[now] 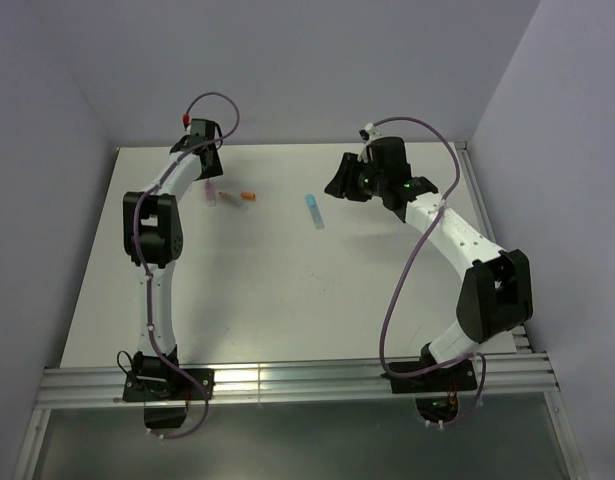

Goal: Insert the pens into the pen caps

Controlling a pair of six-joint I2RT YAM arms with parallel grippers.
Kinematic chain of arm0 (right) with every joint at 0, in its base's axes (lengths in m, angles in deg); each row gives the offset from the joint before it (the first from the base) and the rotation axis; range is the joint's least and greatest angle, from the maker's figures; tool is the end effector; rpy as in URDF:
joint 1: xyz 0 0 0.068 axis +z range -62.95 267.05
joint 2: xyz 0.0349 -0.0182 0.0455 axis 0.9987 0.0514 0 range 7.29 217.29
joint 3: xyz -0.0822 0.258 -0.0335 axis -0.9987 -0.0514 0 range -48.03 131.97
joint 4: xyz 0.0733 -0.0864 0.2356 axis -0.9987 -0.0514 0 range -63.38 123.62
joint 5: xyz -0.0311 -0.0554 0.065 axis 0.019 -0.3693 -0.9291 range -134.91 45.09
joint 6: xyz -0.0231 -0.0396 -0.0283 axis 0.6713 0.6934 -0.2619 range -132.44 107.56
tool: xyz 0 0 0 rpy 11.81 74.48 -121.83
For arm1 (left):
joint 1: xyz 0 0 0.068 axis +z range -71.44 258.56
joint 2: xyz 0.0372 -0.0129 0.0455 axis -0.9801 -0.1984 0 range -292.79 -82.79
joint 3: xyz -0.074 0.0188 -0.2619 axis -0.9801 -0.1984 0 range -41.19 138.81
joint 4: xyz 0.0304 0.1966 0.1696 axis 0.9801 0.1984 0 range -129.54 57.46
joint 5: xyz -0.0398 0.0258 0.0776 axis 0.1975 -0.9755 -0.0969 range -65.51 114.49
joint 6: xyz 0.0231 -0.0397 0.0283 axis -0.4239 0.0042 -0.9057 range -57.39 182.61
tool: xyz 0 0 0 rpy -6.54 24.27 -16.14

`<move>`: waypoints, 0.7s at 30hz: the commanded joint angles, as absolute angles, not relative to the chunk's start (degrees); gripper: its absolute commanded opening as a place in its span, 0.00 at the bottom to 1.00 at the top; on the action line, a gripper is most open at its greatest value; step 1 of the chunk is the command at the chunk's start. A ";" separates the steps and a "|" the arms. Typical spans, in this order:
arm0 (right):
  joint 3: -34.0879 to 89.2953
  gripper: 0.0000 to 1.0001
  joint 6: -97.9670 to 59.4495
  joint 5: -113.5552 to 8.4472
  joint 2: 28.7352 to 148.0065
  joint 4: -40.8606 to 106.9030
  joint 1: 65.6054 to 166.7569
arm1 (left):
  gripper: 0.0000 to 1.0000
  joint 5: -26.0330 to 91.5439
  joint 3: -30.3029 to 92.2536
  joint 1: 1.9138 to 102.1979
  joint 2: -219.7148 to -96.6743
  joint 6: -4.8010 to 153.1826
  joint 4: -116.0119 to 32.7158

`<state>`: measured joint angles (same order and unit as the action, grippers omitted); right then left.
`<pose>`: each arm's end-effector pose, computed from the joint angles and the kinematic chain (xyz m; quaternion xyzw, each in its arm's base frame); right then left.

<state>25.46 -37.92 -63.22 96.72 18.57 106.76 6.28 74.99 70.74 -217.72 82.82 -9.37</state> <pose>0.3368 0.1324 0.3125 -0.0350 0.8621 0.3146 0.3958 0.5251 -0.0608 0.1972 -0.1550 0.9132 0.0600 0.3720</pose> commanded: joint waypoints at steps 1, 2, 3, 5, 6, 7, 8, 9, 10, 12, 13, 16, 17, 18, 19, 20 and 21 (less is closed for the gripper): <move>25.27 0.48 -37.76 -63.98 95.36 21.05 106.30 | 0.51 10.67 75.18 71.61 -218.49 80.55 -11.24; 25.27 0.48 -37.76 -63.99 95.44 20.87 106.30 | 0.51 11.74 75.09 71.87 -218.58 80.28 -11.68; 25.27 0.48 -37.76 -64.07 95.27 21.05 106.30 | 0.51 12.19 75.26 72.05 -218.84 80.10 -11.77; 25.18 0.48 -37.76 -63.99 95.27 20.96 106.30 | 0.51 14.29 75.52 72.49 -219.37 78.88 -11.77; 25.18 0.48 -37.67 -64.07 95.36 20.96 106.30 | 0.52 14.73 75.96 72.49 -219.63 78.61 -11.42; 25.10 0.48 -37.76 -64.07 95.36 21.05 106.30 | 0.52 14.91 76.23 72.58 -219.81 78.26 -11.16; 25.09 0.48 -37.76 -64.25 95.36 21.05 106.30 | 0.52 14.48 76.92 72.58 -220.07 78.26 -10.72; 25.18 0.48 -37.67 -64.34 95.53 21.05 106.30 | 0.52 14.47 77.02 72.58 -220.33 78.26 -10.37; 25.27 0.48 -37.76 -64.42 95.53 20.96 106.30 | 0.52 14.47 77.02 72.67 -220.42 78.08 -10.19; 25.10 0.48 -37.76 -64.51 95.71 21.14 106.30 | 0.52 14.30 77.19 72.67 -220.86 77.91 -9.84; 25.09 0.48 -37.84 -64.51 95.71 21.14 106.30 | 0.52 14.21 77.28 72.67 -220.95 77.64 -9.58; 25.27 0.48 -37.76 -64.60 95.88 21.05 106.30 | 0.52 14.91 77.28 72.67 -221.30 77.55 -9.31; 25.36 0.48 -37.76 -64.69 95.97 21.14 106.30 | 0.52 15.09 77.37 72.67 -221.48 77.64 -9.22; 25.36 0.48 -37.84 -64.78 96.06 21.14 106.30 | 0.52 15.35 77.37 72.67 -221.65 77.73 -9.05; 25.36 0.48 -37.76 -64.86 96.06 21.05 106.30 | 0.52 15.53 77.28 72.67 -221.66 77.64 -8.96; 25.36 0.48 -37.93 -64.86 96.15 21.14 106.30 | 0.52 15.36 77.28 72.67 -221.66 77.73 -8.96; 25.45 0.48 -37.93 -65.04 96.15 21.22 106.30 | 0.52 14.83 77.28 72.67 -221.83 77.82 -8.78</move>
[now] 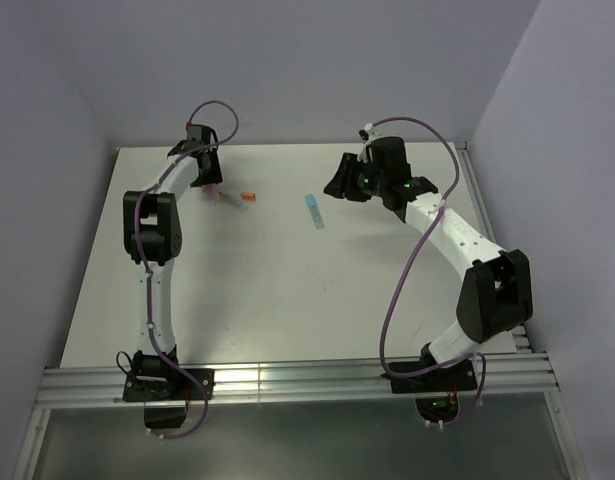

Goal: Insert the pens into the pen caps

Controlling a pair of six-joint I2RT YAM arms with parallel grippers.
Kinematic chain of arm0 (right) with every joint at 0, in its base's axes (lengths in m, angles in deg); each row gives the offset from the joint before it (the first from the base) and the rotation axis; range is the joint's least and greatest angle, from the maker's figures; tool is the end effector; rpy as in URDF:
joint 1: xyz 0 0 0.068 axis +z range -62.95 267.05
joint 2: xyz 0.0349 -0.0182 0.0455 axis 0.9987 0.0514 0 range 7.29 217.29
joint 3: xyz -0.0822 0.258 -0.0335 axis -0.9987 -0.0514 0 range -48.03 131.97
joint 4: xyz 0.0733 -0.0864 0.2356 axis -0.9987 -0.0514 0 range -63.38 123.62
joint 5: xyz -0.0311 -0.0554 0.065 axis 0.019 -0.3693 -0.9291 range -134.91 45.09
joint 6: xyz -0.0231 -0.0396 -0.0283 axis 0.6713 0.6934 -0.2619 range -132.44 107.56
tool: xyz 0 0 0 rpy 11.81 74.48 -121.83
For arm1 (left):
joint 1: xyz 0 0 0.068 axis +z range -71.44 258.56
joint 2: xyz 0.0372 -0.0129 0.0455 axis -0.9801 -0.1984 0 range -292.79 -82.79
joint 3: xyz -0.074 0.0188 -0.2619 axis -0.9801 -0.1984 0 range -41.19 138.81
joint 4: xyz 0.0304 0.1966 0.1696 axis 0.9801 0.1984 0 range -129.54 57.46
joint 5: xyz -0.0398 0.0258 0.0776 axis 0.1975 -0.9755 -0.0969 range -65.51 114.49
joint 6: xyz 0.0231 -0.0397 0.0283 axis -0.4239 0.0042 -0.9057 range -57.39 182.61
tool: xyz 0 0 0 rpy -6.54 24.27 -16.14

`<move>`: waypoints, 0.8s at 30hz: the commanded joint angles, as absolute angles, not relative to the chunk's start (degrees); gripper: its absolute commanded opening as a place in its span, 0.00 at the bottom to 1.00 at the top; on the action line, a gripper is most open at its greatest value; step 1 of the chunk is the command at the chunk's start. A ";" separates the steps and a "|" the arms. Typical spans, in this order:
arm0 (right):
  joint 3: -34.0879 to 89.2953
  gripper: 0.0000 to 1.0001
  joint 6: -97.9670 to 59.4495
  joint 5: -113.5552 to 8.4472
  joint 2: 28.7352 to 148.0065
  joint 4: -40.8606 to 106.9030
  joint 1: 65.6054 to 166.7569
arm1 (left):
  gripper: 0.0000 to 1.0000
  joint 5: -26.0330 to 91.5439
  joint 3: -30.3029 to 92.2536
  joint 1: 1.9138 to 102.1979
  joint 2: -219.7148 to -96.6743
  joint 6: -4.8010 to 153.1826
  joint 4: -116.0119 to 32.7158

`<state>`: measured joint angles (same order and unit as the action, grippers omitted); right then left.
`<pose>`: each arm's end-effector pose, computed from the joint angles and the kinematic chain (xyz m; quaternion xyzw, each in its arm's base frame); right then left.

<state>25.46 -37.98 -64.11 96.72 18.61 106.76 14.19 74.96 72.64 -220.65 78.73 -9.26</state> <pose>0.3365 0.1329 0.3127 -0.0384 0.8610 0.3208 0.3927 0.5305 -0.0486 0.1699 -0.1128 0.9354 0.0214 0.3345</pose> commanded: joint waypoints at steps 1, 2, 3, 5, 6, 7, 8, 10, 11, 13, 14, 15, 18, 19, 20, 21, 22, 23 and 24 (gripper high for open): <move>25.36 0.48 -37.93 -65.21 96.15 21.22 106.30 | 0.52 14.91 77.46 72.67 -221.92 77.64 -8.70; 25.36 0.48 -37.93 -65.22 96.06 21.31 106.30 | 0.52 14.91 77.63 72.67 -221.92 77.55 -8.17; 25.36 0.48 -37.93 -65.30 96.15 21.31 106.30 | 0.51 14.74 77.81 72.67 -222.18 77.64 -7.99; 25.36 0.48 -37.93 -65.48 96.24 21.40 106.30 | 0.51 14.12 77.72 72.67 -222.18 77.55 -7.82; 25.27 0.48 -38.02 -65.57 96.24 21.40 106.30 | 0.51 14.12 77.72 72.67 -222.18 77.55 -7.82; 25.18 0.48 -38.02 -65.65 96.15 21.49 106.22 | 0.50 14.04 77.72 72.67 -222.18 77.38 -7.73; 25.10 0.48 -38.11 -65.74 96.06 21.66 106.30 | 0.48 14.04 77.72 72.67 -222.27 77.38 -7.64; 24.92 0.48 -38.11 -65.83 96.06 21.66 106.30 | 0.47 14.30 77.72 72.67 -222.36 77.38 -7.47; 24.92 0.48 -38.11 -65.92 96.06 21.66 106.30 | 0.40 14.12 77.72 72.67 -222.45 77.46 -7.29; 24.92 0.48 -38.02 -66.01 96.06 21.66 106.22 | 0.35 14.12 77.55 72.67 -222.54 77.38 -6.94; 24.83 0.48 -38.11 -66.35 95.97 21.75 106.30 | 0.24 14.12 77.37 72.67 -222.62 77.55 -7.11; 24.74 0.48 -38.11 -66.62 96.06 21.75 106.30 | 0.19 14.04 77.28 72.67 -222.62 77.64 -7.11; 24.66 0.48 -38.28 -67.67 95.80 22.19 106.30 | 0.00 13.60 76.67 72.67 -221.92 78.60 -7.11; 24.57 0.48 -38.46 -67.85 95.80 22.36 106.39 | 0.00 13.60 76.06 72.67 -220.79 78.87 -7.46; 24.57 0.48 -38.46 -68.11 95.80 22.45 106.30 | 0.01 13.94 75.53 72.67 -220.08 79.13 -7.81; 24.57 0.48 -38.46 -68.81 95.88 22.54 106.30 | 0.00 13.95 74.65 72.67 -219.29 80.00 -8.08; 24.57 0.48 -38.63 -69.25 95.88 22.89 106.39 | 0.00 13.77 74.39 72.67 -217.63 80.54 -8.17; 24.48 0.48 -38.81 -69.78 95.88 23.15 106.39 | 0.00 14.03 74.12 72.67 -216.74 81.06 -8.08; 24.39 0.48 -38.90 -70.92 95.88 23.42 106.39 | 0.00 14.38 73.42 72.67 -215.69 81.85 -8.25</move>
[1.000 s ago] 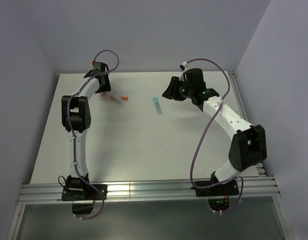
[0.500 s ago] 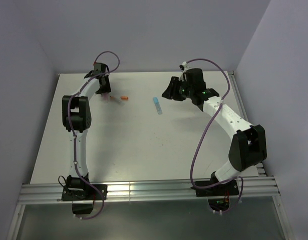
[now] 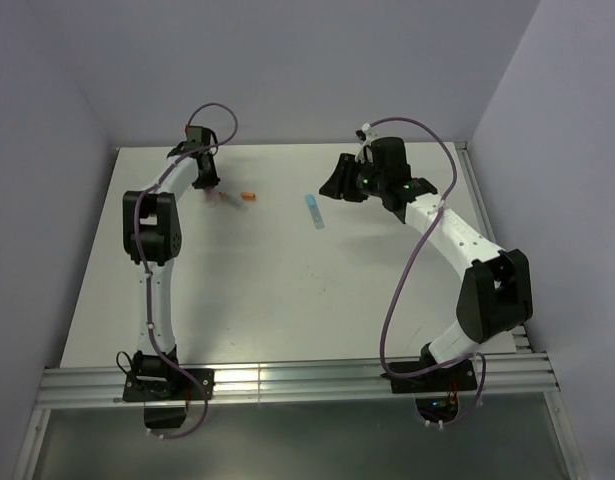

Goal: Insert the pens into the pen caps

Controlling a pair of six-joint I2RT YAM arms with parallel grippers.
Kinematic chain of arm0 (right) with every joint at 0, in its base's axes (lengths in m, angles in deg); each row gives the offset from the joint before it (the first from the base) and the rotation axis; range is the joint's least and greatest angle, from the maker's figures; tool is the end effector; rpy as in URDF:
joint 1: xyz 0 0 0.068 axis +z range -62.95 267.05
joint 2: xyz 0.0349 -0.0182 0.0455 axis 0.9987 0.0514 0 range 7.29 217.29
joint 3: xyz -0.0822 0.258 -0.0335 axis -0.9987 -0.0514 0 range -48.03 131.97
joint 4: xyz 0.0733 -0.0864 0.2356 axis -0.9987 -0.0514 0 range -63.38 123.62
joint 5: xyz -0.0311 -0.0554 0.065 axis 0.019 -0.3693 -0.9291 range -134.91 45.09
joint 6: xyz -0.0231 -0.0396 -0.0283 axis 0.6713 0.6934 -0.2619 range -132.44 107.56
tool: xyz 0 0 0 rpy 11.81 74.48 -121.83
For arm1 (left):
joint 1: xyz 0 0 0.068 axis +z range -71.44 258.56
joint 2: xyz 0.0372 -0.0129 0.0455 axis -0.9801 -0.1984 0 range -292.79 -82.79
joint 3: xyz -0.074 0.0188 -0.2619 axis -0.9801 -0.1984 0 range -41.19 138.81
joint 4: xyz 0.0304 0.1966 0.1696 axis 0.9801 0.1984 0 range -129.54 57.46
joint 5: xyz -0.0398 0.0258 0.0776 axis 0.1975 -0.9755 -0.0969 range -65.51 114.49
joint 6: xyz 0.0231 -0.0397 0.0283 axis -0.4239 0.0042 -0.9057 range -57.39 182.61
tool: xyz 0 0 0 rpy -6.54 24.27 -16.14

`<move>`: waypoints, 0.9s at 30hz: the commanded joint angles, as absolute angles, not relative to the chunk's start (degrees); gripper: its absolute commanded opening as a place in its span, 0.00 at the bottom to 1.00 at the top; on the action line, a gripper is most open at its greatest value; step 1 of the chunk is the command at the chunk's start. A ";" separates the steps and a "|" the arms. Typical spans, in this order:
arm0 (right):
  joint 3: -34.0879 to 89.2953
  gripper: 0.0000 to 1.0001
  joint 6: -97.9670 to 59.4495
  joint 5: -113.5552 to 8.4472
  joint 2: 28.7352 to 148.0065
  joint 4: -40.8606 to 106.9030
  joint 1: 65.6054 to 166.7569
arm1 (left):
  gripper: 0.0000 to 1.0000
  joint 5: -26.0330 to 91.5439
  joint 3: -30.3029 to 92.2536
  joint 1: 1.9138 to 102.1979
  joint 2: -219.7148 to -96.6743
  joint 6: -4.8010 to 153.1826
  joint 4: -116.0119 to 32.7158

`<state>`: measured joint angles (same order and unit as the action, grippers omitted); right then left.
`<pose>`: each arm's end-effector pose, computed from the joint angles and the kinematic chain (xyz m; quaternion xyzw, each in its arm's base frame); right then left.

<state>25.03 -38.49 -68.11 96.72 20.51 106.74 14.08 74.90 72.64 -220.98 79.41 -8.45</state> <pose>0.3363 0.1351 0.3136 -0.0542 0.8504 0.3518 0.3874 0.5295 -0.0484 0.1656 -0.1181 0.9380 0.0226 0.3252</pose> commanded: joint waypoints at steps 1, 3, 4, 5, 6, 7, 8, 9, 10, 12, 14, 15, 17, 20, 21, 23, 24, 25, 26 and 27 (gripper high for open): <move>24.22 0.48 -39.16 -71.89 95.88 24.20 106.39 | 0.00 14.65 73.07 72.67 -213.59 82.38 -8.34; 24.13 0.48 -39.51 -74.08 95.80 24.82 106.48 | 0.00 15.26 72.80 72.67 -211.73 84.05 -7.82; 24.04 0.48 -39.69 -74.96 95.80 25.35 106.57 | 0.00 15.53 72.71 72.67 -209.90 84.49 -7.64; 23.78 0.48 -39.78 -75.67 95.80 26.31 106.65 | 0.00 15.70 72.71 72.67 -209.10 85.10 -6.77; 23.69 0.48 -40.21 -76.46 95.80 26.76 106.74 | 0.00 16.23 72.45 72.67 -208.22 86.16 -6.59; 23.69 0.49 -40.30 -77.68 95.88 27.54 107.00 | 0.00 16.58 72.10 72.67 -206.29 86.60 -6.32; 23.78 0.49 -40.48 -78.39 96.06 27.99 107.18 | 0.00 16.93 71.49 72.58 -205.32 87.13 -6.23; 23.69 0.50 -41.00 -78.92 96.32 28.34 107.36 | 0.00 17.20 69.83 72.58 -204.18 88.09 -6.41; 23.60 0.50 -41.10 -79.80 96.41 29.47 107.88 | 0.00 17.81 68.68 72.58 -201.73 88.62 -6.67; 23.43 0.51 -41.79 -80.68 96.85 30.80 108.41 | 0.00 19.47 64.65 72.32 -197.78 90.29 -7.63; 23.34 0.52 -42.50 -81.65 97.20 33.08 109.37 | 0.00 20.36 61.48 71.79 -194.78 92.22 -8.60; 23.60 0.53 -43.02 -82.09 98.16 33.44 109.73 | 0.00 20.97 58.24 71.53 -193.20 92.75 -9.82; 24.48 0.54 -43.55 -82.79 99.22 35.72 111.04 | 0.00 21.24 55.06 70.56 -188.71 94.24 -10.80; 25.44 0.55 -44.52 -83.15 101.33 38.53 112.45 | 0.00 21.69 49.70 68.37 -183.17 95.74 -12.56; 25.45 0.55 -45.57 -83.32 102.12 39.67 113.24 | 0.00 21.77 47.34 67.58 -181.85 96.18 -13.00; 25.44 0.56 -46.72 -84.02 103.17 42.92 113.86 | 0.00 22.47 44.61 65.82 -178.60 97.76 -14.32; 25.71 0.56 -47.50 -84.29 104.22 43.63 114.38 | 0.00 22.73 43.80 65.20 -177.63 98.29 -14.67; 26.75 0.56 -47.69 -84.29 104.84 44.16 114.65 | 0.00 23.08 43.27 64.67 -176.23 98.73 -15.19; 27.37 0.57 -47.69 -84.38 105.89 44.16 115.00 | 0.00 22.57 42.40 63.36 -175.69 99.60 -15.29; 27.99 0.57 -47.86 -83.77 106.51 44.16 115.61 | 0.00 22.04 42.04 62.57 -174.73 99.96 -15.37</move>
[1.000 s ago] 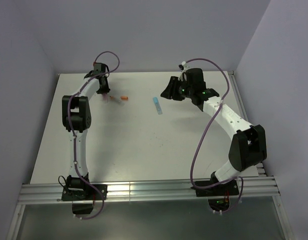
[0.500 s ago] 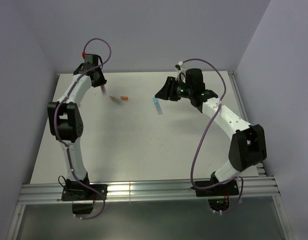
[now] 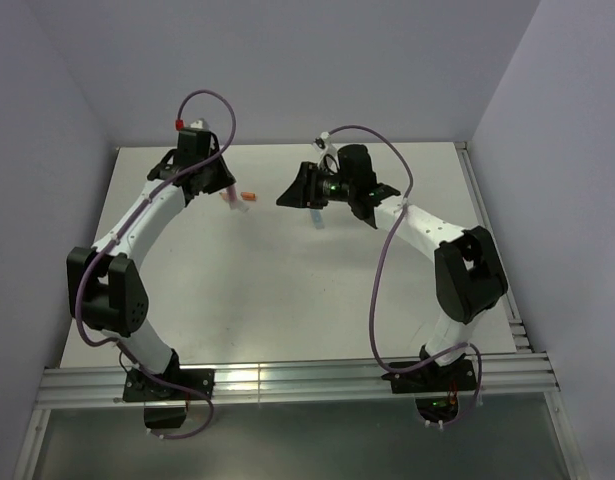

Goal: Insert the pens into the pen caps

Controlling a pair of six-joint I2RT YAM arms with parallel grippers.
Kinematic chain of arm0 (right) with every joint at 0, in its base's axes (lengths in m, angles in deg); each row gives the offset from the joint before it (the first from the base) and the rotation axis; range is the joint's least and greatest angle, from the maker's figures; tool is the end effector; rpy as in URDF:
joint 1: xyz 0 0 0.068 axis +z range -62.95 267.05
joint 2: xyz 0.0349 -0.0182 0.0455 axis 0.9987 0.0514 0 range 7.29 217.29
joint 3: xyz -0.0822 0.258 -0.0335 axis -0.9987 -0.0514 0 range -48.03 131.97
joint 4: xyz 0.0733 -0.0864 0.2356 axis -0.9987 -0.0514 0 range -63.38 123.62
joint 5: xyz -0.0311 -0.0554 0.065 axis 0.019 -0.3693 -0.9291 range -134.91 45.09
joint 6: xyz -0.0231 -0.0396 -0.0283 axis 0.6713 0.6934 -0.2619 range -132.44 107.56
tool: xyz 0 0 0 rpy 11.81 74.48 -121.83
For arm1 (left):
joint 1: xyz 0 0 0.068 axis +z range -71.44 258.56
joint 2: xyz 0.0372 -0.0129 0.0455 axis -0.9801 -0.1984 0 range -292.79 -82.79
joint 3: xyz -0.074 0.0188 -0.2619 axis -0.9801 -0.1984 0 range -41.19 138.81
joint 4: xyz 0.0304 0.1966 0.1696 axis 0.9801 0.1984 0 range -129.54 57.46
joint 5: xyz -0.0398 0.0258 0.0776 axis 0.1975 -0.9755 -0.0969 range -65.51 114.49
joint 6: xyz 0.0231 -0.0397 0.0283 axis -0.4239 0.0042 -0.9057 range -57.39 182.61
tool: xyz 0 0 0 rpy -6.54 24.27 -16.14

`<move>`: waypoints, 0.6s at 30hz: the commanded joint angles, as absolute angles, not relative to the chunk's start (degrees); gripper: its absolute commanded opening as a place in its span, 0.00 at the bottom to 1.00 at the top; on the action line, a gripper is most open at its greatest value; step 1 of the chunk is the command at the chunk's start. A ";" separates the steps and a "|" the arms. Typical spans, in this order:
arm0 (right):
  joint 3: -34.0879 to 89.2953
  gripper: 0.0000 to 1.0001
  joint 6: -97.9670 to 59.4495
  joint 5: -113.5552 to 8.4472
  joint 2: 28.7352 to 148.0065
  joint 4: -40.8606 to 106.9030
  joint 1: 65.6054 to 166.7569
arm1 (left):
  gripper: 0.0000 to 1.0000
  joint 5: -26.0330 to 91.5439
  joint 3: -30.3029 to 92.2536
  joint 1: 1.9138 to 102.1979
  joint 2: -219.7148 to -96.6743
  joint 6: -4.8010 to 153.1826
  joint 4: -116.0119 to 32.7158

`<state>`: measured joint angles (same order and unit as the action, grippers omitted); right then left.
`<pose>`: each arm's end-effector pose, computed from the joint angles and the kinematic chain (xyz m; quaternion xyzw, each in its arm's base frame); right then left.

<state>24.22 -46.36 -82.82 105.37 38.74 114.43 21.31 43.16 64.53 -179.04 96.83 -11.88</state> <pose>0.3444 0.2029 0.2861 -0.1400 0.7873 0.5040 0.3264 0.3743 -0.0914 0.3143 -0.1702 0.8883 -0.1510 0.3990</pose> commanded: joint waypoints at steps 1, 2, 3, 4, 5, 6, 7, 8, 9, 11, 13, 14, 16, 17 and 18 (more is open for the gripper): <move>29.21 0.57 -47.95 -83.59 107.04 43.99 115.97 | 0.00 21.86 41.78 60.99 -174.46 100.31 -15.72; 29.75 0.57 -48.21 -83.32 107.83 43.99 116.14 | 0.00 21.68 41.60 60.28 -174.20 100.84 -15.64; 30.45 0.57 -48.65 -82.63 108.18 43.99 116.49 | 0.00 21.07 41.60 59.67 -173.85 101.37 -15.55; 30.80 0.57 -48.83 -82.10 108.54 43.99 117.02 | 0.00 21.15 41.43 58.61 -173.58 101.72 -15.90; 30.98 0.57 -49.09 -81.74 108.98 44.25 117.29 | 0.00 21.07 41.08 58.17 -173.41 102.07 -16.68; 30.98 0.57 -50.05 -81.57 109.41 45.03 117.46 | 0.00 20.89 41.16 57.82 -173.32 102.51 -16.52; 30.90 0.57 -50.41 -80.87 109.68 45.48 117.81 | 0.00 20.98 41.25 57.47 -173.32 102.77 -16.60; 30.90 0.57 -51.28 -80.60 109.86 45.83 117.90 | 0.00 20.89 41.25 56.77 -173.23 103.13 -16.78; 30.90 0.57 -51.55 -80.34 109.95 46.18 117.99 | 0.00 20.63 41.25 56.41 -173.31 103.39 -16.87; 30.98 0.58 -51.64 -79.37 110.30 46.54 118.52 | 0.00 19.92 40.81 55.53 -173.32 104.00 -17.48; 31.42 0.58 -51.38 -78.40 110.47 45.66 118.96 | 0.00 19.84 40.81 55.09 -173.40 104.53 -17.75; 31.60 0.58 -50.68 -77.09 110.65 45.05 119.22 | 0.00 19.75 40.90 55.00 -173.49 104.62 -17.75; 32.04 0.58 -50.33 -76.12 110.74 44.08 119.57 | 0.00 19.84 40.98 54.65 -173.49 104.71 -17.92; 32.12 0.58 -50.24 -75.42 110.82 43.81 119.66 | 0.00 19.84 41.24 54.48 -173.40 104.71 -17.92; 32.39 0.58 -50.24 -75.15 111.00 43.55 119.75 | 0.00 19.92 41.33 54.39 -173.40 104.71 -17.92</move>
